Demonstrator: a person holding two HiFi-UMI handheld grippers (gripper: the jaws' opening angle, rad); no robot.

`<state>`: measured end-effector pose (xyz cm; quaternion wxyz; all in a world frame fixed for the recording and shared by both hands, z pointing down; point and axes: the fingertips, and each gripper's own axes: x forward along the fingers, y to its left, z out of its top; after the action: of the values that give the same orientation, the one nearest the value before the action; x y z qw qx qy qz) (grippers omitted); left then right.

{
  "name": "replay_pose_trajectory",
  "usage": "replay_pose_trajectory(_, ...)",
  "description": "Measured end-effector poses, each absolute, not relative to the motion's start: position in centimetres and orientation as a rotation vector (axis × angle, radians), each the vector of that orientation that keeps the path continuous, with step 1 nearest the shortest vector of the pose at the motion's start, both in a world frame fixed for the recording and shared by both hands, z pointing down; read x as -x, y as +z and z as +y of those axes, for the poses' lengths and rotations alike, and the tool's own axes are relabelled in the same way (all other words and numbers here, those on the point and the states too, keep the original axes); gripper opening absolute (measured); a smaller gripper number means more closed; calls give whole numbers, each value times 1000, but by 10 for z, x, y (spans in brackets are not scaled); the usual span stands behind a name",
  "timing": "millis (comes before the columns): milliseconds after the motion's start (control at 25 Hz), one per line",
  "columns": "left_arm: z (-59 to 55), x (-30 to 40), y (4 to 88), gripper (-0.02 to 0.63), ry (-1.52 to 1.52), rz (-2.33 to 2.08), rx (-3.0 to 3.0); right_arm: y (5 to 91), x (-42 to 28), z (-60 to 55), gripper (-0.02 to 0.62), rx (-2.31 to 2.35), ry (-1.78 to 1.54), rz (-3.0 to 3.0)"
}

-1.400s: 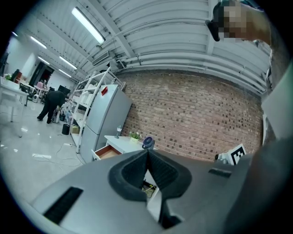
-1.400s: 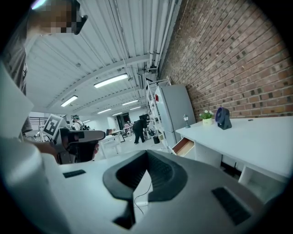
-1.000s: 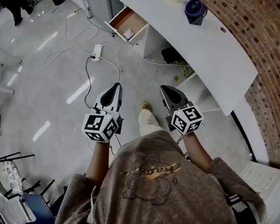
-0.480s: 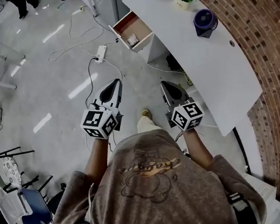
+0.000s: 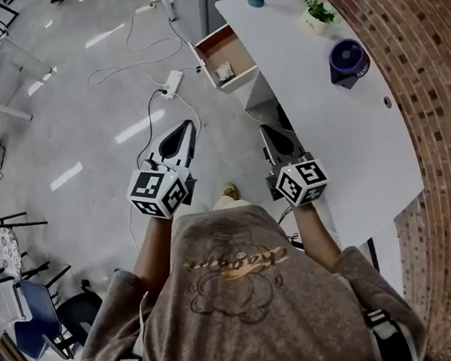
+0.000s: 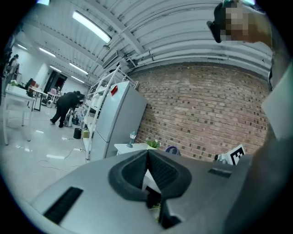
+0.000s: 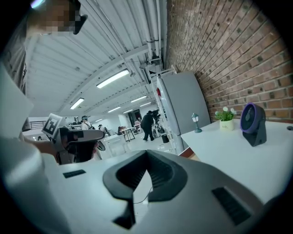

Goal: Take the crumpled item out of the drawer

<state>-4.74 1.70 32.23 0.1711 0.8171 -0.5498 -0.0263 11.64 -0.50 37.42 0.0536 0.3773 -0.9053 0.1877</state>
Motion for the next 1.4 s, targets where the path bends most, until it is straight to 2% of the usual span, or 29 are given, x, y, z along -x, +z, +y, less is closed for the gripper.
replay_pose_trajectory(560,-39,55,338,8,-88,-1603,-2275,390,-104,-68,-3,-1075,581,-2753)
replay_pose_trajectory(1400,-215,97,351,8,-67,-1449,-2314,398,-62,-220,-3,-1199,583,-2659)
